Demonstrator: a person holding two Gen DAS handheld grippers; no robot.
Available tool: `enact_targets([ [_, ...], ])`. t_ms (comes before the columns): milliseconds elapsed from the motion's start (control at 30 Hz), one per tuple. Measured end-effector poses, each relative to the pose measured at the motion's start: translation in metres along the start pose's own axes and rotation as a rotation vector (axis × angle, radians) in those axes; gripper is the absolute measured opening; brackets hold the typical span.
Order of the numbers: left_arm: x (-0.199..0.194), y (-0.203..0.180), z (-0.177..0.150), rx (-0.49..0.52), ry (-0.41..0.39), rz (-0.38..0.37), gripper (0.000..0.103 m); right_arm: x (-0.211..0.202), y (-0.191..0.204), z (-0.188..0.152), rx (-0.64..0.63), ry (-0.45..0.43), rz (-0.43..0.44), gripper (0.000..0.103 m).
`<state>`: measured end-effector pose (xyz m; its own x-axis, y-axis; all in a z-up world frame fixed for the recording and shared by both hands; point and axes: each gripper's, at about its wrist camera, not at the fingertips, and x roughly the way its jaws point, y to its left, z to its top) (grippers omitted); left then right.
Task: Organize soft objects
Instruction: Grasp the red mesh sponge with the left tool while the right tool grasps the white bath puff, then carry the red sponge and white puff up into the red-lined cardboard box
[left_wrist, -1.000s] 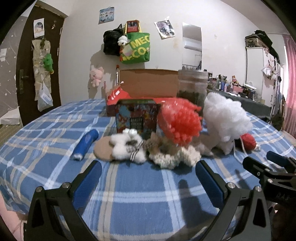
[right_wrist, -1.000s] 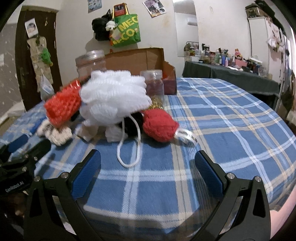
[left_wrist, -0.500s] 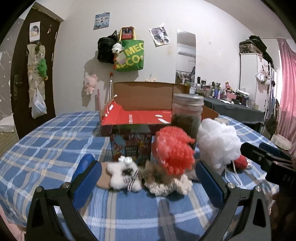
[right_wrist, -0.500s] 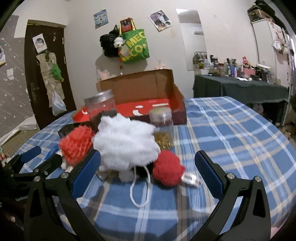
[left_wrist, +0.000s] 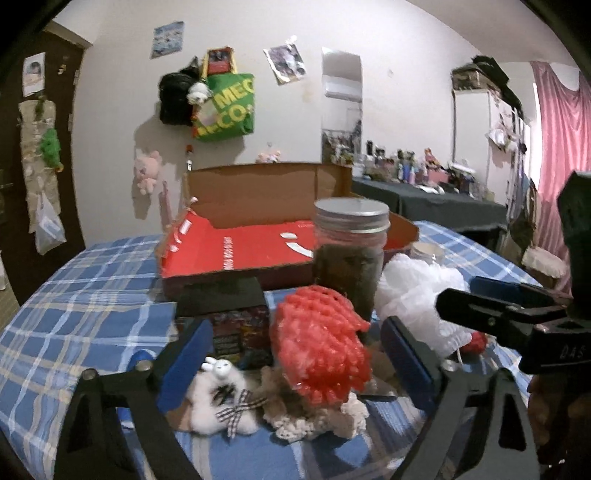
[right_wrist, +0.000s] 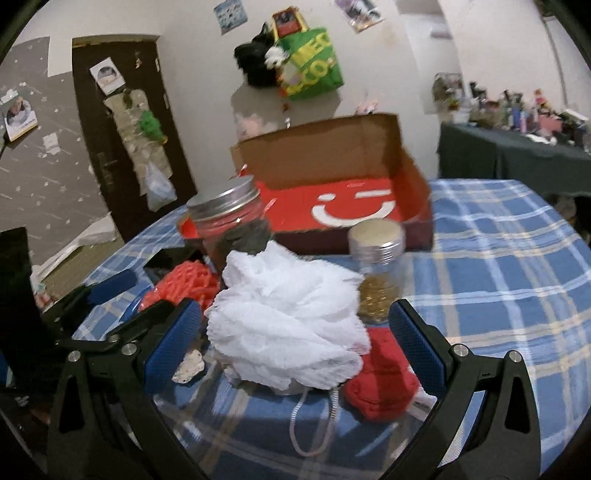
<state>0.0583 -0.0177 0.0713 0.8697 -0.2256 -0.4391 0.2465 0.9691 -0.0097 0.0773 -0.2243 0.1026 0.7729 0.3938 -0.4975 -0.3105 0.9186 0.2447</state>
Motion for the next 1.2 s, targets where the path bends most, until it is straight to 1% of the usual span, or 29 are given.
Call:
enact_targets([
  [33,0.003,-0.002,0.000,0.003,0.009,-0.007,0.079,0.003,0.001,0.000,-0.005,0.014,0.009,0.102],
  [67,0.005,-0.003,0.000,0.007,0.024,-0.017,0.076,0.005,0.002,0.000,-0.011,0.022,0.016,0.093],
  [100,0.008,-0.004,-0.001,0.012,0.041,-0.028,0.068,0.009,0.004,0.000,-0.022,0.038,0.027,0.085],
  [133,0.012,-0.006,-0.002,0.017,0.060,-0.044,0.057,0.011,0.006,-0.001,-0.033,0.049,0.026,0.069],
  [167,0.014,-0.007,-0.001,0.019,0.071,-0.056,0.051,0.014,0.008,-0.003,-0.040,0.060,0.026,0.063],
  [200,0.015,-0.008,-0.002,0.021,0.081,-0.061,0.049,0.016,0.008,-0.005,-0.038,0.075,0.035,0.059],
  [233,0.014,-0.009,-0.003,0.023,0.077,-0.060,0.046,0.017,0.007,-0.007,-0.034,0.084,0.047,0.050],
  [267,0.012,-0.008,-0.003,0.021,0.072,-0.065,0.045,0.016,0.008,-0.009,-0.037,0.082,0.046,0.043],
  [300,0.010,-0.008,-0.004,0.018,0.068,-0.069,0.043,0.013,0.009,-0.010,-0.049,0.069,0.023,0.041],
  [367,0.006,-0.007,-0.003,0.014,0.065,-0.069,0.040,0.009,0.009,-0.010,-0.047,0.051,0.019,0.034],
  [567,-0.006,-0.006,0.001,0.010,0.038,-0.070,0.037,-0.006,0.010,-0.009,-0.037,-0.004,0.005,0.029],
  [867,-0.027,0.005,0.014,0.002,-0.013,-0.051,0.037,-0.031,0.017,-0.003,-0.050,-0.075,-0.005,0.029],
  [1000,-0.037,0.011,0.018,0.001,-0.039,-0.033,0.037,-0.044,0.015,0.002,-0.034,-0.114,-0.011,0.029],
  [1200,-0.046,0.019,0.030,0.009,-0.076,-0.012,0.037,-0.058,0.013,0.012,-0.049,-0.159,-0.031,0.029],
])
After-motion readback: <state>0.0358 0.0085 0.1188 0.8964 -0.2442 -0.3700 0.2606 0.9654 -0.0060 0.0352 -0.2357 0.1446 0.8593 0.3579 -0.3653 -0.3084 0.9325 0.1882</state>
